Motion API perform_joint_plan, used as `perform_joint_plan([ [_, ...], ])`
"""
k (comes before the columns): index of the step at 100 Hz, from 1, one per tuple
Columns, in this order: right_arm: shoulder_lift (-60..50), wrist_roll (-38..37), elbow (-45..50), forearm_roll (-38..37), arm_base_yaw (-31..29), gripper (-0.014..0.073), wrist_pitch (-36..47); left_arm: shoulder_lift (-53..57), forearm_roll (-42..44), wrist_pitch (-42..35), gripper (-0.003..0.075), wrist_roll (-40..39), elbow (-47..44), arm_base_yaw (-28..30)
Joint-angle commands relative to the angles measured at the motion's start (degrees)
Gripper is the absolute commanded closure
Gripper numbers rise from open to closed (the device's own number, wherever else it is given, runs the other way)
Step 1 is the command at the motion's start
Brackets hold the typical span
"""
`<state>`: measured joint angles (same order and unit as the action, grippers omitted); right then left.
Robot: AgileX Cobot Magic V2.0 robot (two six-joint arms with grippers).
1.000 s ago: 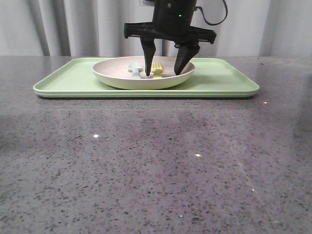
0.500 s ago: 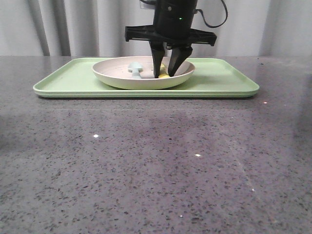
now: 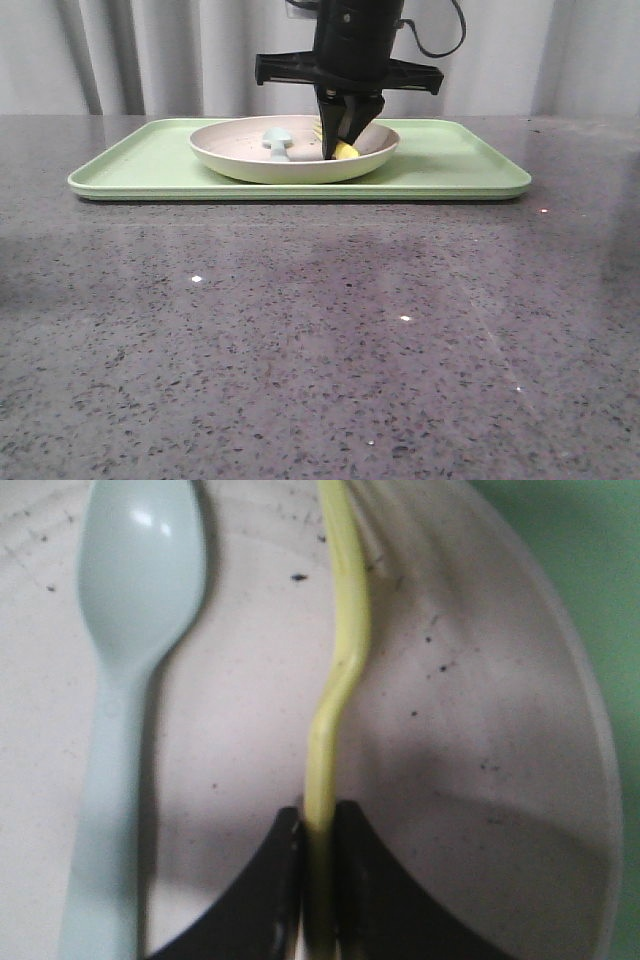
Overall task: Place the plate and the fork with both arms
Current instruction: 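Lift the yellow fork with the right gripper beside the plate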
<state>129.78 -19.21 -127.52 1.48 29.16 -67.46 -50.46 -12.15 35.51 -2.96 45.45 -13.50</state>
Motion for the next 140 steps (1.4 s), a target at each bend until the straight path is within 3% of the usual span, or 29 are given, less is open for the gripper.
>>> perform_joint_plan([
  [1, -3.5, 0.0, -1.6, -0.5, -0.1, 0.0529, 1.3, 0.7, -0.4, -3.6, 0.0470, 0.0, 1.6, 0.1],
  [39, -8.0, 0.0, -1.6, -0.9, -0.4, 0.0529, 1.3, 0.7, -0.4, -3.6, 0.0470, 0.0, 1.6, 0.1],
  [64, -11.2, 0.0, -1.6, -5.7, -0.6, 0.0529, -1.0, 0.7, -0.4, -3.6, 0.0470, 0.0, 1.6, 0.1],
  [96, -12.1, 0.1, -1.6, -6.4, -7.2, 0.0529, -9.6, 0.7, -0.4, -3.6, 0.0470, 0.0, 1.6, 0.1],
  [140, -10.2, 2.4, -0.7, -3.1, -12.3, 0.0529, -9.5, 0.7, -0.4, -3.6, 0.0470, 0.0, 1.6, 0.1],
])
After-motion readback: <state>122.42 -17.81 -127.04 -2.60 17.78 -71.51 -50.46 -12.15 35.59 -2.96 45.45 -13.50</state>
